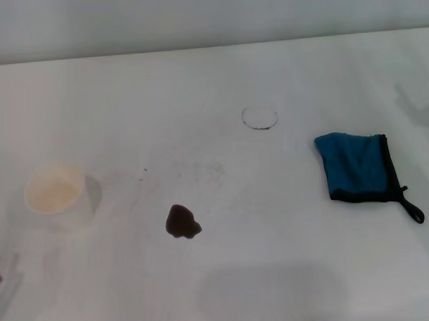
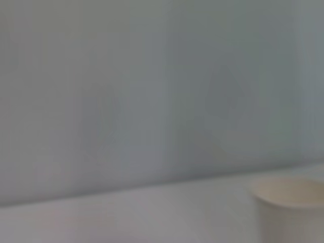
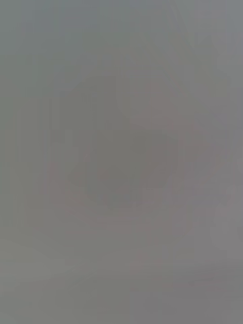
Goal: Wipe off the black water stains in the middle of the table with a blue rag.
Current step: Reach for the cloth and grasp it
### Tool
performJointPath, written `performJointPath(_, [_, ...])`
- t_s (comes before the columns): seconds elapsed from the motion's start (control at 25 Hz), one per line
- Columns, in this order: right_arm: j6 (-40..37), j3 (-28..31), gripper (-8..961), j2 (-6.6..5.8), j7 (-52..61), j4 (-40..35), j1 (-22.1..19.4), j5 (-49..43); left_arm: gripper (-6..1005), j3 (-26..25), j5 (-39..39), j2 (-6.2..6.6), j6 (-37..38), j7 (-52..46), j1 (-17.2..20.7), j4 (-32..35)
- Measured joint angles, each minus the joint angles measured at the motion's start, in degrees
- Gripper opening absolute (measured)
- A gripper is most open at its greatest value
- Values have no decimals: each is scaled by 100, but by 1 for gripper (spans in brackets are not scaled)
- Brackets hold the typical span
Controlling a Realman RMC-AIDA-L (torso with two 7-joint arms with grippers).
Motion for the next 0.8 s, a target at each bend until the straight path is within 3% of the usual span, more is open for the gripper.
performJointPath(0.24, [-157, 31, 851, -26, 1918, -650, -187, -4, 881, -2, -613, 5, 451, -30, 32, -146])
performJointPath(0.36, [-621, -187, 851, -143, 3651, -1241, -313, -267, 880, -1, -842, 10, 461, -33, -59, -148])
performJointPath(0.52, [-782, -530, 837, -485, 5718, -2009, -365, -1273, 880, -1, -988, 9, 411, -35, -260, -168])
performJointPath(0.72, [-291, -772, 765, -992, 7573, -2739, -203, -2722, 881, -1, -1003, 18, 373, -38, -573, -229])
performJointPath(0.8, [-46, -853, 736, -1127, 8317, -3144, -75, -3431, 881, -1, -1014, 26, 372, -40, -691, -290])
